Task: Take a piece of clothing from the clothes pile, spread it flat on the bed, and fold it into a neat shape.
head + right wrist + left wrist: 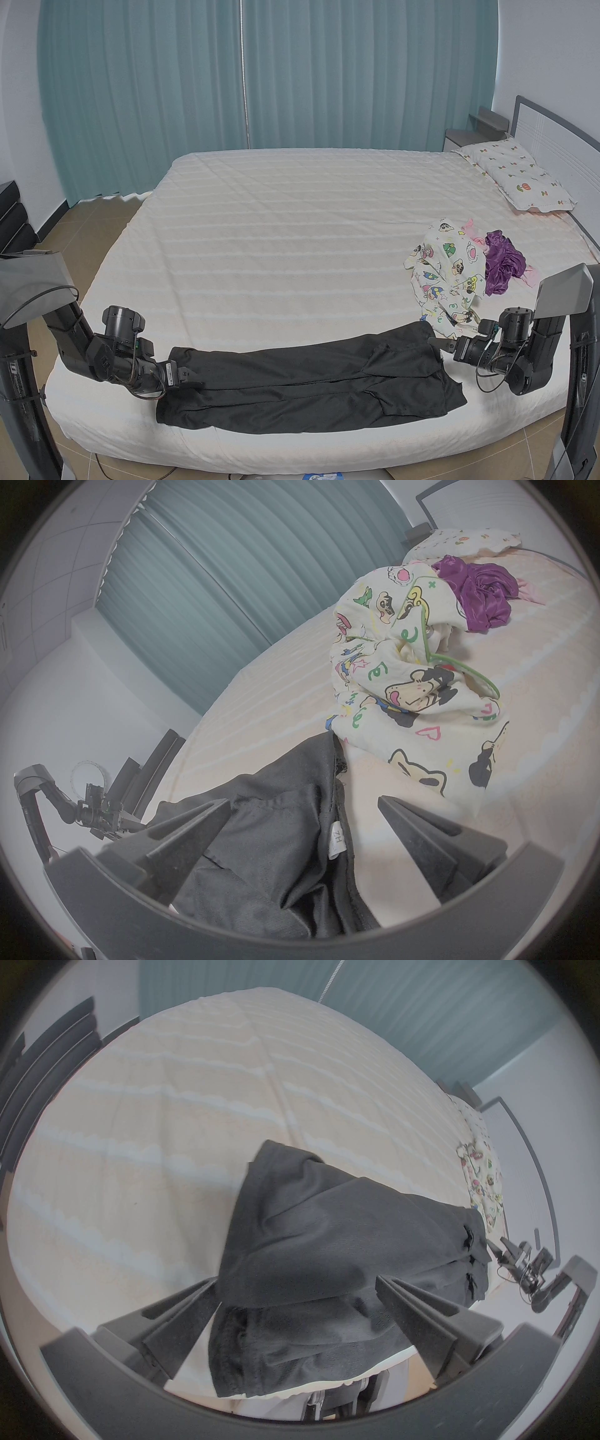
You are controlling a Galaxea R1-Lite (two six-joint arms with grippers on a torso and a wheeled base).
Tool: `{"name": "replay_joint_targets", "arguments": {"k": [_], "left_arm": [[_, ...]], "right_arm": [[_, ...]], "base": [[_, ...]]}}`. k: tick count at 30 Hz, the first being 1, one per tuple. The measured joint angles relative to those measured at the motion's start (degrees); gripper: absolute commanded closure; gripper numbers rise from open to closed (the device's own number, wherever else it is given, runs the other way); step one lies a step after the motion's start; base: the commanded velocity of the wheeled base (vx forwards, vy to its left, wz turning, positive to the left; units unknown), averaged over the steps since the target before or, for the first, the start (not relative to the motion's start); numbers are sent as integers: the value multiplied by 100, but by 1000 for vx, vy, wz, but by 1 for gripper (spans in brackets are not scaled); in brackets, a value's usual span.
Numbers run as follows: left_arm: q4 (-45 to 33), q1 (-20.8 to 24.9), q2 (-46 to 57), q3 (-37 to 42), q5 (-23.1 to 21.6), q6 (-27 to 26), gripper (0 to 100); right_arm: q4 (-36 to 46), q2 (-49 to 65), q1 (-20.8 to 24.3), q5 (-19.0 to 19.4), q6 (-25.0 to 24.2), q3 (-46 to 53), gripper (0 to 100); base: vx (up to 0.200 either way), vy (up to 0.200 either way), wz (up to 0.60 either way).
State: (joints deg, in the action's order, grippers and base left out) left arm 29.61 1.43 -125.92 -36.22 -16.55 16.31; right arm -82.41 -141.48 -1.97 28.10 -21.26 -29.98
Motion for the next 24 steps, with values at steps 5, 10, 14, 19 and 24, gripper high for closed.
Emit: {"name": "replay_joint_targets", "arguments": {"k": [5, 10, 14, 19, 24], "left_arm": [[2, 44, -134, -190, 99, -33, 0], [13, 89, -258, -236, 306, -274, 0], [191, 132, -346, -212, 518, -282, 0], [750, 247, -482, -90, 796, -239, 0], [862, 356, -578, 17, 844, -224, 100]], "right_arm": [[-99, 0, 24, 9, 5, 82, 0], [-115, 6, 38, 9, 7, 110, 0], [-118, 9, 40, 11, 7, 115, 0], [-126, 9, 40, 11, 7, 115, 0], [-247, -6, 40, 1, 9, 117, 0]], "base": [[0, 0, 0], [0, 0, 0], [0, 0, 0], [0, 0, 0], [0, 0, 0]]}}
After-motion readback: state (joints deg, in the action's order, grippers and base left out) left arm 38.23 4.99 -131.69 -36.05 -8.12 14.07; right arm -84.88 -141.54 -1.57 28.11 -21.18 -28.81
